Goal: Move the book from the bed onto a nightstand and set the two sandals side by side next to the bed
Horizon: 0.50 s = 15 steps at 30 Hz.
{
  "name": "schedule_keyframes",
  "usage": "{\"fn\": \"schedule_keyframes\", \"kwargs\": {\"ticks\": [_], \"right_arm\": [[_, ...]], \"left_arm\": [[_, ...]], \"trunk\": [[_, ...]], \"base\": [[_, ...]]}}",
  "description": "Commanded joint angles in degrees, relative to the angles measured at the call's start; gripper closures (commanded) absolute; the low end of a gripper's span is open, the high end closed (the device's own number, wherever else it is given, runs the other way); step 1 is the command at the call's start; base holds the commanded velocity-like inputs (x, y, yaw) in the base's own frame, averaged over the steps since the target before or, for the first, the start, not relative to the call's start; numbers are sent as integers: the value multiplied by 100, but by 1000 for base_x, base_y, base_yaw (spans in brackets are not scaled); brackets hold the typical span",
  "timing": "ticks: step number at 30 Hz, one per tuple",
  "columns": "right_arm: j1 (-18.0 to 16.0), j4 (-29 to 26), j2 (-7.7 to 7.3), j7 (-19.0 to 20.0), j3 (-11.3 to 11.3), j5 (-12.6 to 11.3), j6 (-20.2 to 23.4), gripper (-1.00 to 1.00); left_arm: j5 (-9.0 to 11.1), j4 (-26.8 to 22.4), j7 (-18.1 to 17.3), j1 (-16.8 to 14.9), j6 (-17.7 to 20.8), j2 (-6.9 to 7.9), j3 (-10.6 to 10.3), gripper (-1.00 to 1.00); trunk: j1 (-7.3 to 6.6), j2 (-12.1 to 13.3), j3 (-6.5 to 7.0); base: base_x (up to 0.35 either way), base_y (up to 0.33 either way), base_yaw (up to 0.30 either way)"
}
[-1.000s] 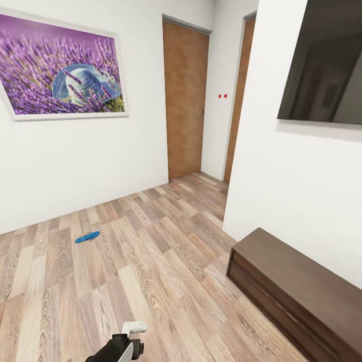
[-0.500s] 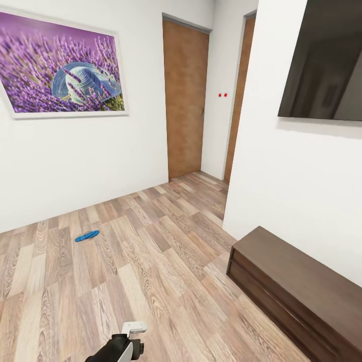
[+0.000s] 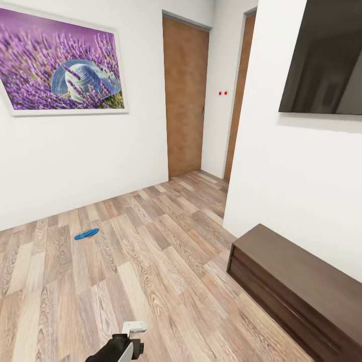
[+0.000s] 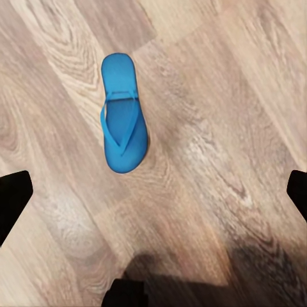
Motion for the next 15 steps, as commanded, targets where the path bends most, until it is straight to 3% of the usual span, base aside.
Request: {"fn": "schedule_keyframes", "kwargs": {"ticks": [1,6,8,15], "right_arm": [[-10,24,5,-8,11,3,-43,-100],[-23,-64,25,142,114,91,136,-100],[-97,-287,29,172,135,99,422,-100],[-274,-1779,35,232,244,132,2242,-100]], "left_arm": [[28,-11,24,-1,29,-1,6,-100],[65,-6,0,-1,44,2,40,-100],[74,-8,-7,-1,46,6,47,-100],[64,-64,9,-43,257,23,53,-100]], "trunk": [[22,-44,-24],[132,-245,-114],[176,-325,-149],[330,-606,-275]], "base": [[0,0,0],[0,0,0],[0,0,0],[0,0,0]]}}
